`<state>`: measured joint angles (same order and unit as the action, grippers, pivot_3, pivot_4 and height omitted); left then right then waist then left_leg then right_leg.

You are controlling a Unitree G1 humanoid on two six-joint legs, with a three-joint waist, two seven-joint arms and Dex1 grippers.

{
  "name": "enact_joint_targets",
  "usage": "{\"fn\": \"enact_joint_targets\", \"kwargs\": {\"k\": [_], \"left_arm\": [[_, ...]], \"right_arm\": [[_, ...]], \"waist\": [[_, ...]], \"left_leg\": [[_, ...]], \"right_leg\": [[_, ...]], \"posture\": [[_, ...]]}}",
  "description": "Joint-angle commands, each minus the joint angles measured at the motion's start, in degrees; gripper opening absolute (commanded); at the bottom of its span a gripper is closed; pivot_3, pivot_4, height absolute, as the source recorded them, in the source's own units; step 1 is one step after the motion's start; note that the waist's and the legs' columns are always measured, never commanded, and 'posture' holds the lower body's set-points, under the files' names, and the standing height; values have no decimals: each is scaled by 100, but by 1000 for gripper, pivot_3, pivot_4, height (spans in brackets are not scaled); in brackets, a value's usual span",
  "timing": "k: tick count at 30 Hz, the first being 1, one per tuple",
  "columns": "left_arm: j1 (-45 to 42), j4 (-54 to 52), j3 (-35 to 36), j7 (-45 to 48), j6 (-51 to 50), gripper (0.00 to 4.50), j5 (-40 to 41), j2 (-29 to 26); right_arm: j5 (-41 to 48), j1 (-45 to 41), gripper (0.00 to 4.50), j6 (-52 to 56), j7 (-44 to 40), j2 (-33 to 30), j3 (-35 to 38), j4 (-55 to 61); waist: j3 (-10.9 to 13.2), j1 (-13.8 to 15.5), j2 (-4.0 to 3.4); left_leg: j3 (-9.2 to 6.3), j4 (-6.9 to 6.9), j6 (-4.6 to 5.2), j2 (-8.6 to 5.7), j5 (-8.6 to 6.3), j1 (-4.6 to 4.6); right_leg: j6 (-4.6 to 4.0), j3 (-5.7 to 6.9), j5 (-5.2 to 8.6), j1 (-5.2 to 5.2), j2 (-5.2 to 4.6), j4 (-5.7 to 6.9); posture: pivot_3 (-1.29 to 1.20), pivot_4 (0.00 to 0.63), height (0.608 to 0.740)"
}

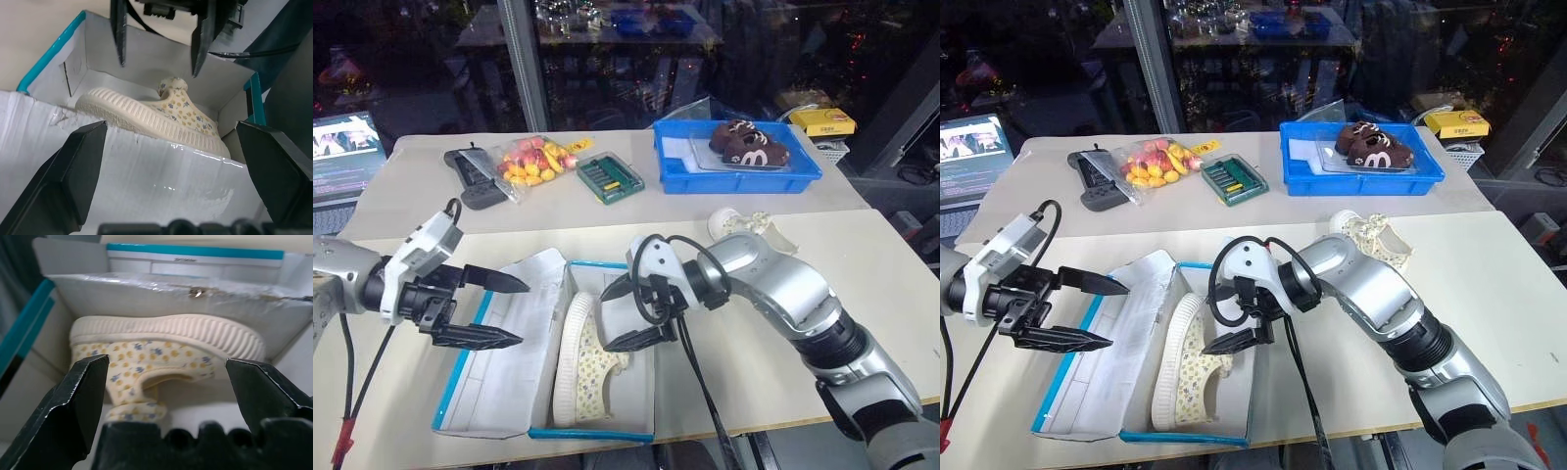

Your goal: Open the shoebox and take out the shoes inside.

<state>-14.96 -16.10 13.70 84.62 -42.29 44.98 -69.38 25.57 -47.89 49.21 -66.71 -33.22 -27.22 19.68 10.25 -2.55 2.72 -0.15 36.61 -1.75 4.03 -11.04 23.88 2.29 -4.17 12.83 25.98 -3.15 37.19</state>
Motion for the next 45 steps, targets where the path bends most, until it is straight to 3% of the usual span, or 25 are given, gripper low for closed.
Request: {"fn": "enact_joint_targets", "kwargs": {"k": [1, 5, 12, 21, 27, 35, 45], "left_arm": [[49, -187, 270, -57, 52, 4500, 82, -2], [171, -260, 300, -108, 59, 4500, 91, 56], [167, -363, 285, -205, 15, 4500, 137, 127], [173, -378, 288, -239, -11, 4500, 156, 115], [165, -376, 249, -254, 7, 4500, 157, 137], [157, -385, 232, -262, 20, 4500, 150, 163], [-40, -238, 92, -174, 100, 4500, 61, 146]], "right_arm": [[-2, -17, 4466, 94, -188, -118, -215, 171], [197, 29, 4466, 469, -253, -32, -407, 90], [-253, -10, 4466, 270, -207, 153, -928, -399], [-633, 1, 2080, 74, -148, 443, -1276, -726], [-705, -146, 912, -145, -222, 361, -1077, -686], [-313, -500, 912, 18, 100, 514, -16, -706], [228, -556, 912, 408, 929, 1309, 1146, -1057]], "waist": [[0, -2, 0], [0, -8, 0], [-1, -3, 1], [-6, -24, 6], [-6, -55, 6], [-5, -44, 4], [-4, -5, 3]], "left_leg": [[0, 1, 0, 0, 0, 0], [0, 1, 0, 0, 0, 0], [-1, 5, 0, 0, 0, 0], [-1, 6, 0, 1, 0, -15], [-1, 6, 0, 3, -1, -72], [-2, 6, 0, 3, -1, -59], [-4, 6, 3, 3, -3, -49]], "right_leg": [[0, 0, 0, 0, 0, 0], [0, 0, 0, 0, 0, 0], [0, 0, 0, -1, 0, 1], [0, 0, -2, -16, 1, 3], [1, 1, 2, -76, 2, -3], [1, 2, 1, -64, 2, -4], [0, 5, 1, -61, 2, -7]], "posture": [[0, 150, 740], [0, 150, 740], [0, 150, 740], [0, 150, 740], [0, 150, 740], [0, 150, 740], [0, 150, 740]]}}
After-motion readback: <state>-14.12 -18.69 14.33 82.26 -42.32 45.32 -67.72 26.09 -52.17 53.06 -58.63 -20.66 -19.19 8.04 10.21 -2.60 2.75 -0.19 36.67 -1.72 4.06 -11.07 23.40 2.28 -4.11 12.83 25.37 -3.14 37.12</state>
